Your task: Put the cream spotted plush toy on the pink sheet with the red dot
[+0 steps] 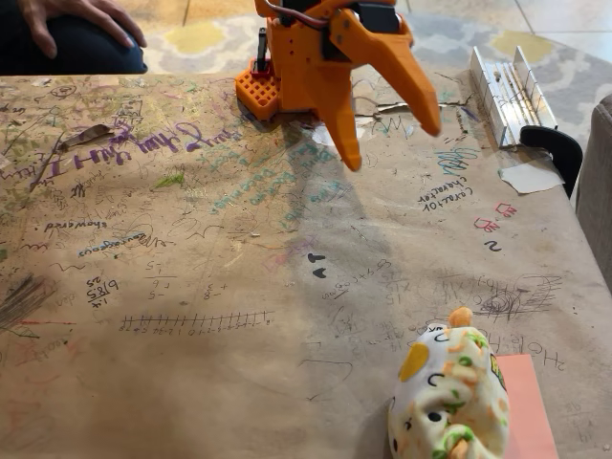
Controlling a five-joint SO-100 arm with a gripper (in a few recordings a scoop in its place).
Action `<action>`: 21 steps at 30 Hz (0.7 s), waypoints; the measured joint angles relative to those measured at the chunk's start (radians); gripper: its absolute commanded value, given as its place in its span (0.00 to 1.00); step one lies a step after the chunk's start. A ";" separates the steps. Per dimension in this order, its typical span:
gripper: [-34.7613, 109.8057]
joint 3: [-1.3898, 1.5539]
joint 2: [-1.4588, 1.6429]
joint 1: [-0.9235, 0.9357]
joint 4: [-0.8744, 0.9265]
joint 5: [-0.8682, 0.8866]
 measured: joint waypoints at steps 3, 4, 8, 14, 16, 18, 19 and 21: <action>0.50 0.091 0.104 -0.005 0.020 0.049; 0.51 0.135 0.149 -0.008 0.026 0.071; 0.52 0.314 0.371 -0.006 0.067 0.135; 0.52 0.434 0.796 -0.006 0.351 0.256; 0.52 0.436 0.853 0.026 0.413 0.285; 0.49 0.436 0.885 0.051 0.460 0.311; 0.46 0.436 0.885 0.072 0.472 0.324; 0.36 0.436 0.897 0.083 0.480 0.334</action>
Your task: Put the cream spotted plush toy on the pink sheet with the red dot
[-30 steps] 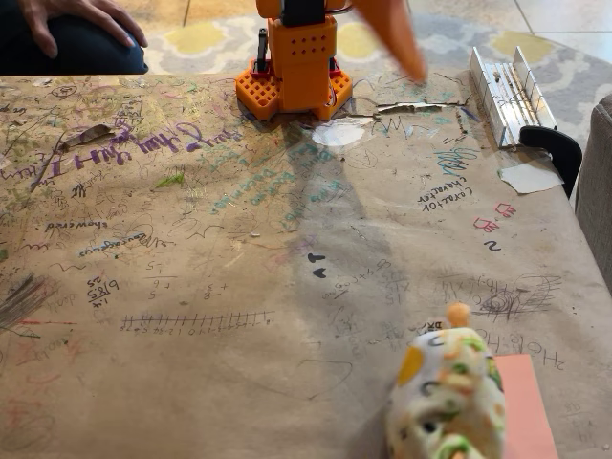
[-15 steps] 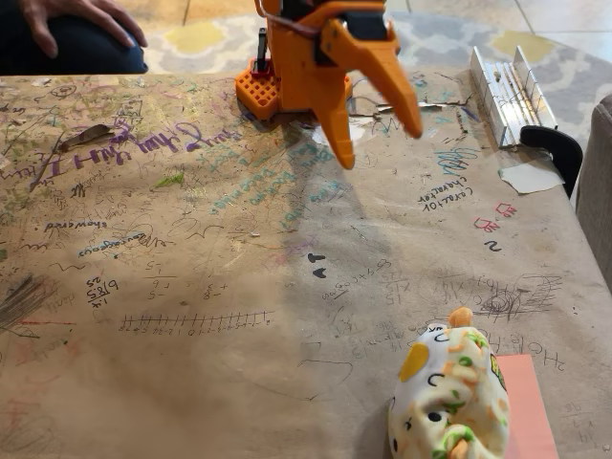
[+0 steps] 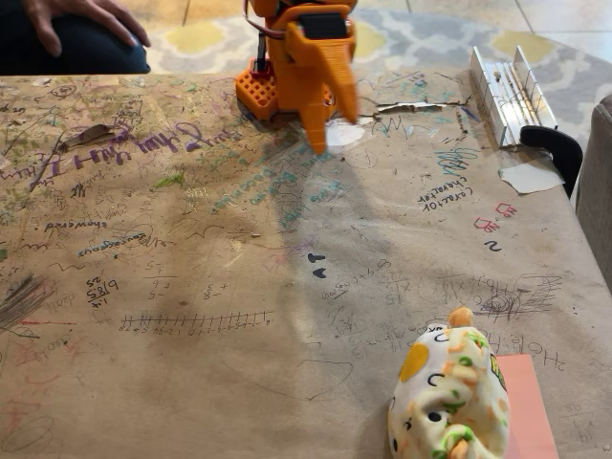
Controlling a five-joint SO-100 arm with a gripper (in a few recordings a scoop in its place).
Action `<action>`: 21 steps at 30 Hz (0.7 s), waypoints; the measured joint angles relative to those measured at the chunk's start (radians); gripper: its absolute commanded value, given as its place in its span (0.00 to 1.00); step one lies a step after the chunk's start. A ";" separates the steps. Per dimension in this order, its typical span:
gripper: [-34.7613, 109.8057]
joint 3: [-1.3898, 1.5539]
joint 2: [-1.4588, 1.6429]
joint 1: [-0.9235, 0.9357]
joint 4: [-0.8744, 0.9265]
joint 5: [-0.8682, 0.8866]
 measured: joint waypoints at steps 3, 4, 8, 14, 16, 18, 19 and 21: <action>0.24 0.000 0.000 -0.002 0.000 0.006; 0.24 0.000 0.000 0.002 0.000 0.006; 0.24 0.000 0.000 0.023 0.000 0.020; 0.24 0.000 0.000 0.025 0.000 0.025; 0.24 0.000 0.000 0.025 0.000 0.025; 0.24 0.000 0.000 0.026 0.000 0.025; 0.24 0.000 0.000 0.034 0.000 0.025; 0.24 0.000 0.000 0.040 0.000 0.025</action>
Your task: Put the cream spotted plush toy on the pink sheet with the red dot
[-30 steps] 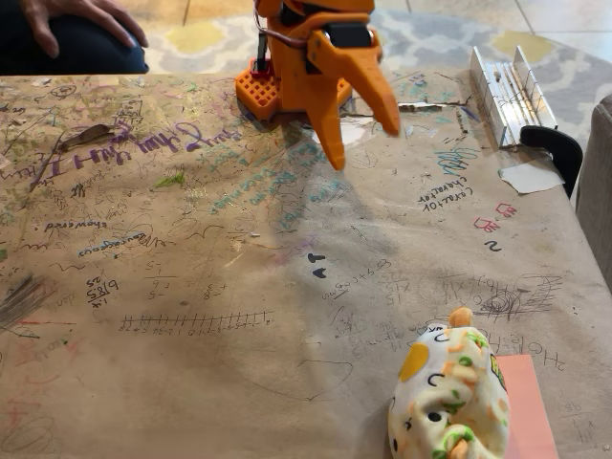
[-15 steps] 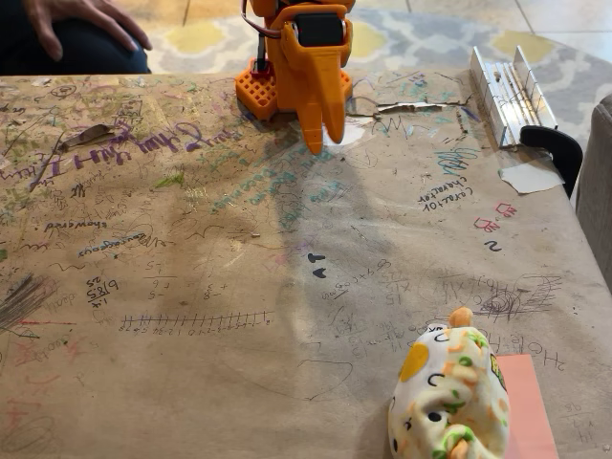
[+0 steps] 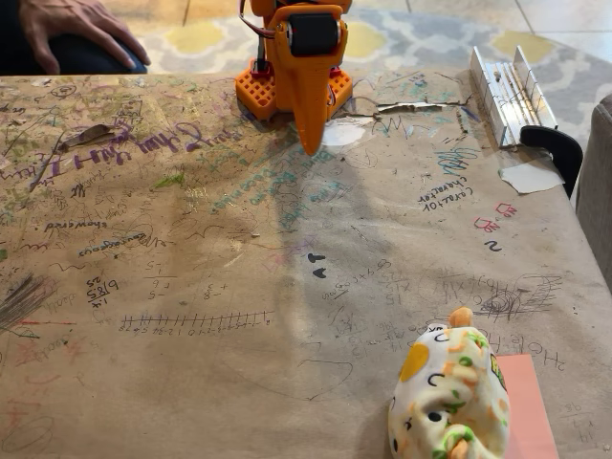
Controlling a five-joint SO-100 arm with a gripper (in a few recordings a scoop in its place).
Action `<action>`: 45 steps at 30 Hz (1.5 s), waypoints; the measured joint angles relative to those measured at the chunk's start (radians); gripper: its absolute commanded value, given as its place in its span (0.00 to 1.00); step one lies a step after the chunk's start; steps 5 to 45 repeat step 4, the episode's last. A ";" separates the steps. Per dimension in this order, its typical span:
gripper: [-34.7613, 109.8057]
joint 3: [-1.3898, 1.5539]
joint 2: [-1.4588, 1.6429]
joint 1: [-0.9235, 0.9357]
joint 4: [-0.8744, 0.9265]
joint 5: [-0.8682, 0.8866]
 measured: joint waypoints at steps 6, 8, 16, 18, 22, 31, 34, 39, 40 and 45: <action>0.24 0.000 0.000 0.003 0.000 0.000; 0.24 0.000 0.000 0.003 0.000 0.000; 0.24 0.000 0.000 0.003 0.000 0.000; 0.24 0.000 0.000 0.003 0.000 0.000; 0.24 0.000 0.000 0.003 0.000 0.000; 0.24 0.000 0.000 0.003 0.000 0.000; 0.24 0.000 0.000 0.003 0.000 0.000; 0.24 0.000 0.000 0.003 0.000 0.000; 0.24 0.000 0.000 0.003 0.000 0.000; 0.24 0.000 0.000 0.003 0.000 0.000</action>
